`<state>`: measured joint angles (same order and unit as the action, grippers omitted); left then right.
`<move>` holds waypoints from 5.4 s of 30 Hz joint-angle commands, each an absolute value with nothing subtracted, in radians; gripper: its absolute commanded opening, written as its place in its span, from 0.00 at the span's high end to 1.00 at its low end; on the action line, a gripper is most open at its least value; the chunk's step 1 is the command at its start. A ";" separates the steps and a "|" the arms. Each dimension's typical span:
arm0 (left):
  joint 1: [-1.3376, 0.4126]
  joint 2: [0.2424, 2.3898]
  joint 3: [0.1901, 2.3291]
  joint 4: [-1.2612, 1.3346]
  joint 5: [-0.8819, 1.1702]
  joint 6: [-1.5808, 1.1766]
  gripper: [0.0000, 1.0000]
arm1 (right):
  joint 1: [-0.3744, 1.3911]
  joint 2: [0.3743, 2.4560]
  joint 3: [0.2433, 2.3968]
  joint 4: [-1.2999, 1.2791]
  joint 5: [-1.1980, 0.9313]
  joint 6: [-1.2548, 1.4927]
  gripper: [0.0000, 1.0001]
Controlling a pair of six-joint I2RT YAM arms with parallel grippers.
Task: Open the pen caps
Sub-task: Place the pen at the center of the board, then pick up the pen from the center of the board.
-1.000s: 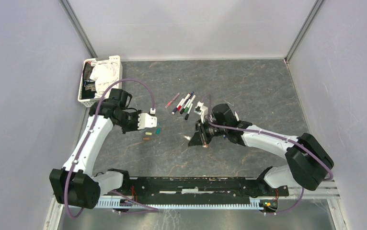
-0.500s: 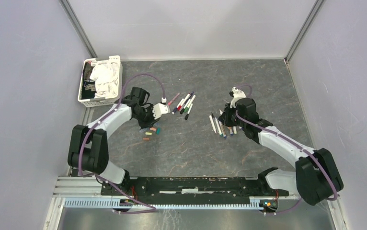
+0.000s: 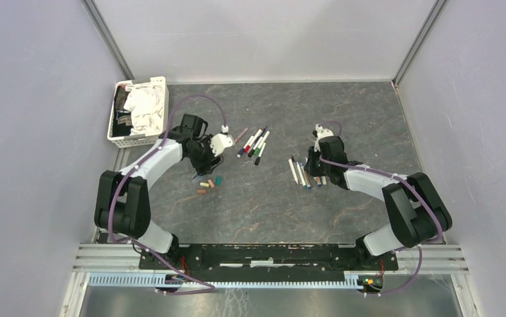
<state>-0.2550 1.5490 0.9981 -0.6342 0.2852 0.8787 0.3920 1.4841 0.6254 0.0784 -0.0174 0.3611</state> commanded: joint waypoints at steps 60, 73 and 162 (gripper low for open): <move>-0.170 1.155 1.323 -0.944 0.240 0.405 0.00 | 0.701 2.095 1.420 -0.170 0.226 0.409 0.58; -0.170 1.142 1.307 -0.959 0.270 0.415 0.02 | 0.698 2.062 1.401 -0.229 0.307 0.360 0.66; -0.197 1.088 1.154 -0.864 0.538 0.611 0.98 | 1.061 1.275 0.842 0.588 0.315 0.683 0.48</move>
<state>-0.1978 1.1336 1.1831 -0.8211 0.7315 0.3302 1.1007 1.3926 0.8295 0.7692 0.3862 0.7425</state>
